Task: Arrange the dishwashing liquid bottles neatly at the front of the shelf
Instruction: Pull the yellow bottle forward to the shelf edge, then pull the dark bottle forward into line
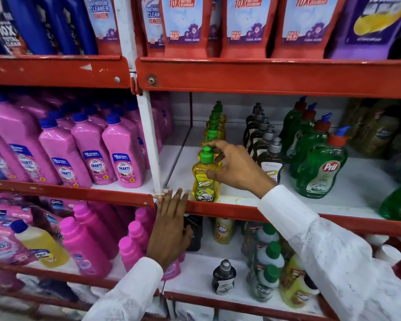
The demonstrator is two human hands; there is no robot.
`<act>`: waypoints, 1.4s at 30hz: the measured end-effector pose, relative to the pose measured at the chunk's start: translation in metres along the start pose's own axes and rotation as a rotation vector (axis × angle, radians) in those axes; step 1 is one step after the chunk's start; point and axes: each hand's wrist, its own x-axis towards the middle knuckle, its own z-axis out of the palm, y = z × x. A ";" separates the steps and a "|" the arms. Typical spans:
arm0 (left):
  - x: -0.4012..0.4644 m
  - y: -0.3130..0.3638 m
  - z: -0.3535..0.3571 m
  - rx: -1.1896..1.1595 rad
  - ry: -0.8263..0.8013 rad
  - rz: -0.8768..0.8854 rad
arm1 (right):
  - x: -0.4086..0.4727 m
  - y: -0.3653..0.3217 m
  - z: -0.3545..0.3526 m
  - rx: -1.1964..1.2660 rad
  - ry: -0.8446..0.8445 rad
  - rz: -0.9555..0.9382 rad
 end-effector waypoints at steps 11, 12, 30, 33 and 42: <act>-0.002 0.036 0.020 -0.104 0.088 0.053 | -0.143 0.072 0.080 0.114 0.137 0.185; -0.002 0.036 0.021 -0.112 0.084 0.046 | -0.149 0.084 0.098 0.078 0.070 0.235; -0.009 0.037 0.021 -0.079 0.076 0.043 | -0.147 0.109 0.124 0.149 -0.048 0.360; -0.009 0.046 0.024 -0.094 0.215 0.059 | -0.145 0.084 0.062 0.156 0.074 0.318; 0.021 0.109 0.053 -0.152 0.114 0.202 | -0.128 0.034 -0.091 0.213 0.440 0.171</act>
